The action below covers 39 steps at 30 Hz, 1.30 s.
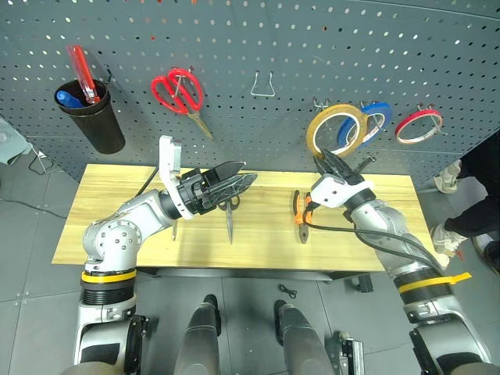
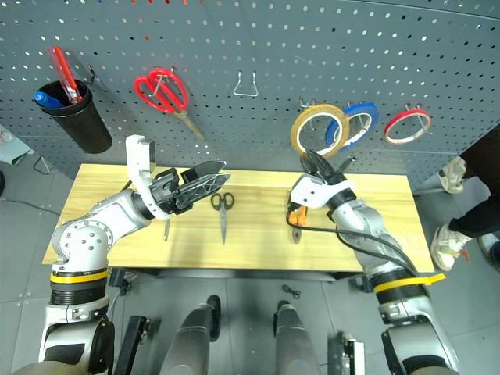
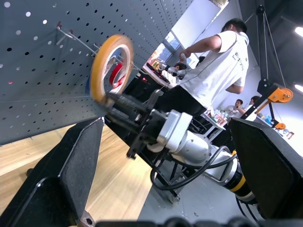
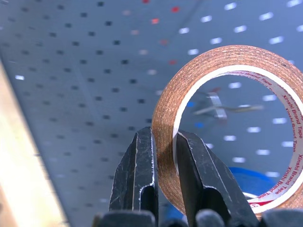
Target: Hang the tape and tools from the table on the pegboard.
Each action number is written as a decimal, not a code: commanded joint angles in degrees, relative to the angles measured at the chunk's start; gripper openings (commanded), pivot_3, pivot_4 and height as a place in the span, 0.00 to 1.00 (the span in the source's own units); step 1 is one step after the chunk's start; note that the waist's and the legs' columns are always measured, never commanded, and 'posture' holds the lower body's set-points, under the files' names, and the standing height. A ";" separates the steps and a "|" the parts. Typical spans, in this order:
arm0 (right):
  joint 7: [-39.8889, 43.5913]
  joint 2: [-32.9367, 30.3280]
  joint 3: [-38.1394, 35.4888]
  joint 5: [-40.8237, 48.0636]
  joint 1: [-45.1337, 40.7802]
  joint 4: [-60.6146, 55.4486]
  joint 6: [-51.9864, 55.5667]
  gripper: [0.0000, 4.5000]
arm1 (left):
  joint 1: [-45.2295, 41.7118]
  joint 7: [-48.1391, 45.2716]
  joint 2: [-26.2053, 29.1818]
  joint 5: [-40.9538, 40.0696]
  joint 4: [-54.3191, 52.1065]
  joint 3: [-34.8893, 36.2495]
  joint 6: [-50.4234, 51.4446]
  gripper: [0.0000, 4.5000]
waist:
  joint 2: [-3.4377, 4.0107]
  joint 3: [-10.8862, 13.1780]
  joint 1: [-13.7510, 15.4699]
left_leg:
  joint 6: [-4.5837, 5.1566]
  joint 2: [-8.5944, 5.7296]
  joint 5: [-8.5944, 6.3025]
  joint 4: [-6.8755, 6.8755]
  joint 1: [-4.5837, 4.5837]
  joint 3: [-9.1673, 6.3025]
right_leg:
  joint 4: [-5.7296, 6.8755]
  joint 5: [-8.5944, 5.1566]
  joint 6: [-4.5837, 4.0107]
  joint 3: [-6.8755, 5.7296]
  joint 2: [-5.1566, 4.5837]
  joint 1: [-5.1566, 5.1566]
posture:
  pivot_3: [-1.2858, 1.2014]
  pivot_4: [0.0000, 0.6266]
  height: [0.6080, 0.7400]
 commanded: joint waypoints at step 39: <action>11.46 16.00 -11.67 29.40 -15.14 25.79 55.75 0.98 | 21.48 -4.82 13.60 3.58 -11.59 1.92 -3.02 1.00 | -0.08 -1.49 1.57 | 0.15 0.26 0.28 -0.13 -0.23 -0.08 | -0.01 0.22 -0.26 -0.59 0.01 -0.07 | 0.61 0.40 1.00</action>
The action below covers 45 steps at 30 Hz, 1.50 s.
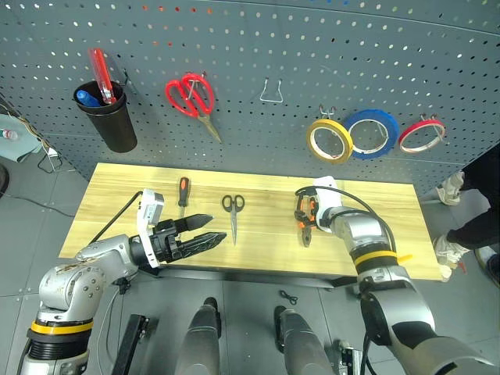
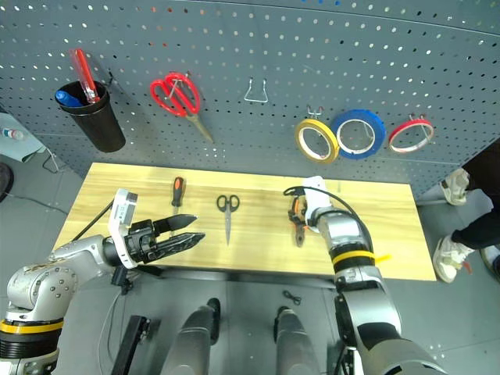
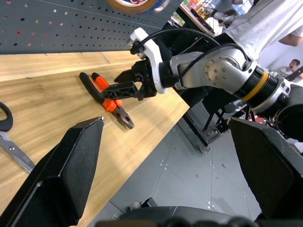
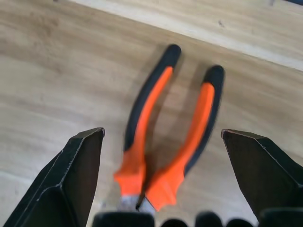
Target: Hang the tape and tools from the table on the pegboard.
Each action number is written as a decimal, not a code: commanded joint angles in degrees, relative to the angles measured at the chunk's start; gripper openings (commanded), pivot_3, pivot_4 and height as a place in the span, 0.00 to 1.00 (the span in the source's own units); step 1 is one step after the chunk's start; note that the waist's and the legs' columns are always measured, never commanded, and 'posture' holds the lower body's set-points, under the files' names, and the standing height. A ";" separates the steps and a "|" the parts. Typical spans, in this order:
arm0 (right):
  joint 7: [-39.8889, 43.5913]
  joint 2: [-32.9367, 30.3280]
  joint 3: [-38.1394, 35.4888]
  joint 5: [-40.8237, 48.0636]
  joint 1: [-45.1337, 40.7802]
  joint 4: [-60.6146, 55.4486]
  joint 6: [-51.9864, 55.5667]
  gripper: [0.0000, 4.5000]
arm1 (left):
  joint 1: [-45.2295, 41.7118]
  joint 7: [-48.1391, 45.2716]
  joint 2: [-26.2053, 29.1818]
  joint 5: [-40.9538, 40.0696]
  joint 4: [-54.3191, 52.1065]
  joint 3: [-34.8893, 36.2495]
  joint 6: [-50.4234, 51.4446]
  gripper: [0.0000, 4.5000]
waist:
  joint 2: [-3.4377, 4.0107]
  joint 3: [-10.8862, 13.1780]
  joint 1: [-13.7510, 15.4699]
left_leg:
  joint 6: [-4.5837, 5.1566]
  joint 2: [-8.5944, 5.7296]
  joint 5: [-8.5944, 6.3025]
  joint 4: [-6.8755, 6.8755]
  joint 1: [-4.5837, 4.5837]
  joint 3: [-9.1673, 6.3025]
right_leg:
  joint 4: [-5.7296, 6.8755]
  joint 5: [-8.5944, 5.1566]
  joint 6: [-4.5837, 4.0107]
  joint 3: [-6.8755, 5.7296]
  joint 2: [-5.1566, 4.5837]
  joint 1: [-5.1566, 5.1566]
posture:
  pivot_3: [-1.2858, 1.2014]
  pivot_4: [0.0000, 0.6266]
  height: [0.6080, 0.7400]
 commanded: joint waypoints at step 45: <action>-8.84 5.63 -0.81 -1.22 -25.42 -2.72 -60.92 0.58 | -26.47 22.19 -12.96 -17.62 9.04 11.57 -5.11 1.00 | 0.11 0.08 0.61 | 0.00 0.02 0.12 -0.46 -0.17 -0.03 | -0.18 0.06 0.05 -0.07 -0.01 -0.20 | 0.59 0.44 1.00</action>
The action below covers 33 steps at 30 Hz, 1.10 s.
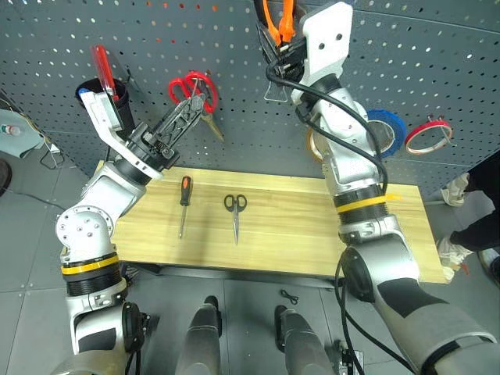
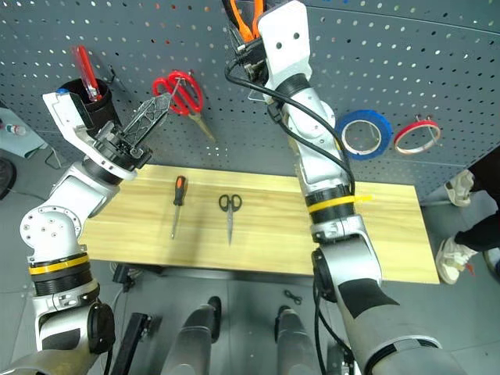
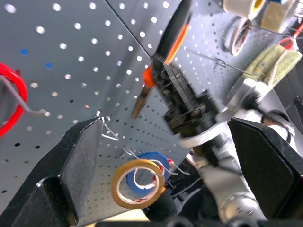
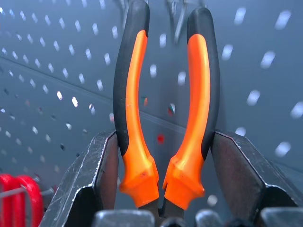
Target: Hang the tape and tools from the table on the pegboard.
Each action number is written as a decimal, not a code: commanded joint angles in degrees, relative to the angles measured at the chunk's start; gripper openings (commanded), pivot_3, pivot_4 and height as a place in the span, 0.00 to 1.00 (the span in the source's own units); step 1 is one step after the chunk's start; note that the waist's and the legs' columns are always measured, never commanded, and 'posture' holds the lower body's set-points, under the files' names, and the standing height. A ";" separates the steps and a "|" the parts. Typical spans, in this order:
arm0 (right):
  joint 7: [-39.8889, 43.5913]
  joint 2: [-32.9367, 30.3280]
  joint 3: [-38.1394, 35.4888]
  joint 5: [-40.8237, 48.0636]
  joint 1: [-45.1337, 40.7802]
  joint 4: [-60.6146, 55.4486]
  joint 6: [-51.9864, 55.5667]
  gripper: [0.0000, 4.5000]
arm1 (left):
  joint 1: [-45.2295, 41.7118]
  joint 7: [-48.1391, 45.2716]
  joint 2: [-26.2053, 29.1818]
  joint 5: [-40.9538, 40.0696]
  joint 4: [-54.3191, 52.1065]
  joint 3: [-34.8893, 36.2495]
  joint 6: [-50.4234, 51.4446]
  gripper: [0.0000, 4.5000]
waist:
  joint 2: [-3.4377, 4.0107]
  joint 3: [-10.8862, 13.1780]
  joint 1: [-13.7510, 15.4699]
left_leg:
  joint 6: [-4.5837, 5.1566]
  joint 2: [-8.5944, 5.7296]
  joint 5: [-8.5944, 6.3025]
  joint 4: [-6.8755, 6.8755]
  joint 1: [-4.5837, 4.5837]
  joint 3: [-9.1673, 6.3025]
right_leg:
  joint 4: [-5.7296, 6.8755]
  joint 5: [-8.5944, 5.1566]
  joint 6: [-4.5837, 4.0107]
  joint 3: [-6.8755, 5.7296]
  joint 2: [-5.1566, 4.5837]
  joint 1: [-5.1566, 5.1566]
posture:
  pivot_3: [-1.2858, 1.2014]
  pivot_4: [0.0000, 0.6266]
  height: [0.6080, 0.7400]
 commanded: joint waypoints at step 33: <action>-14.03 2.98 -2.27 -2.55 -2.73 9.10 -15.32 0.58 | 2.05 0.32 2.12 -2.68 -4.19 0.35 0.66 1.00 | 0.01 0.01 0.23 | -0.06 0.00 0.08 -0.16 0.03 -0.02 | 0.11 -0.02 -0.10 -0.02 0.01 -0.14 | 0.60 0.45 1.00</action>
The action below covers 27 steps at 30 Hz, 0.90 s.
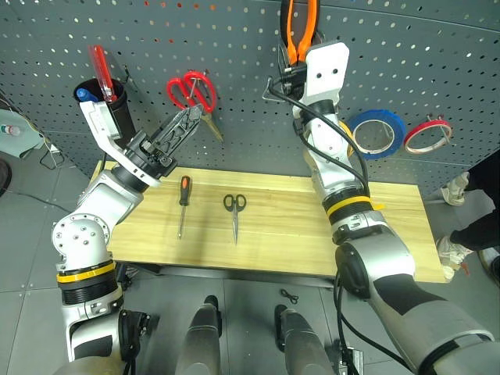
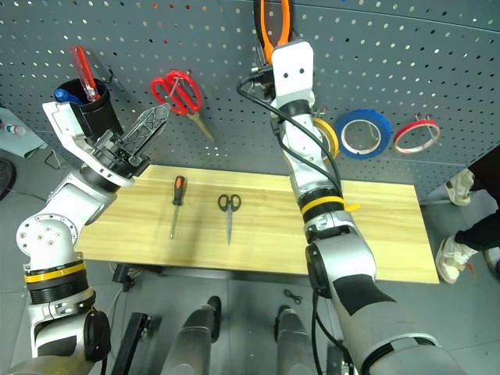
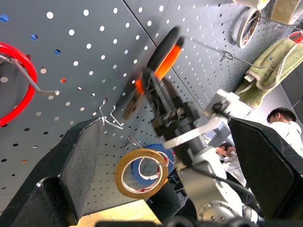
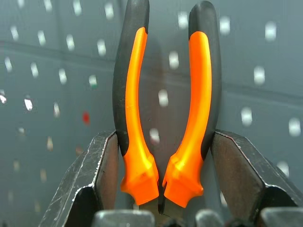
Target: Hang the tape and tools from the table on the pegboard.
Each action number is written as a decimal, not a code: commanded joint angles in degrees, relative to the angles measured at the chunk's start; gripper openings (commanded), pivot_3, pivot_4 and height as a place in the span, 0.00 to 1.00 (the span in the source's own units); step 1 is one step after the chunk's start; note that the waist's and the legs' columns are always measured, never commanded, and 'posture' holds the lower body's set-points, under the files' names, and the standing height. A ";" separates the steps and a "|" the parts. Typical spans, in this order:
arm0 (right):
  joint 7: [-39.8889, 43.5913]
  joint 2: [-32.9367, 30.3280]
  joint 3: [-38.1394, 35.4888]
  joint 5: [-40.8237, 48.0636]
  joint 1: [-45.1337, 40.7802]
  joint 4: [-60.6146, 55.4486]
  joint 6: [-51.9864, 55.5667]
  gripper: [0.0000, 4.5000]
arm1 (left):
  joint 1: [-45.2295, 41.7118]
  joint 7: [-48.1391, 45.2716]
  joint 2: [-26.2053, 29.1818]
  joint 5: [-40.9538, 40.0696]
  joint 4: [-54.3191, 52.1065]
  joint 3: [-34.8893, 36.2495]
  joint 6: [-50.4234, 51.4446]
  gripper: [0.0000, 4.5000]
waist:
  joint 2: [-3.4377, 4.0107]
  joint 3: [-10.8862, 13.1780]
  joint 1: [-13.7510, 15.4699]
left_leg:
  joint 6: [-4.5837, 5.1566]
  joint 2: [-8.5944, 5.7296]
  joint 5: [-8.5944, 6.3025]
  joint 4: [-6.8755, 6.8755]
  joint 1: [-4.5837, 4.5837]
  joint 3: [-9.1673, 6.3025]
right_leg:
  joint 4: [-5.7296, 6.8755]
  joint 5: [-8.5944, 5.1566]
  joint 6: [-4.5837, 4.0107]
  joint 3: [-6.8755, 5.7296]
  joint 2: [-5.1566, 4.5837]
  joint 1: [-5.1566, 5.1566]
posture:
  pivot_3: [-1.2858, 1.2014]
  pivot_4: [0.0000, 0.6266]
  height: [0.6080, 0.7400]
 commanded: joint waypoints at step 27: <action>2.39 0.98 1.52 -1.44 5.79 -3.09 0.61 0.99 | -0.02 -0.06 1.23 -1.44 -2.98 -0.43 0.39 1.00 | 0.00 0.00 0.76 | -0.05 0.00 0.03 -0.14 -0.01 -0.01 | -0.01 -0.04 -0.06 -0.02 0.00 -0.09 | 0.60 0.44 1.00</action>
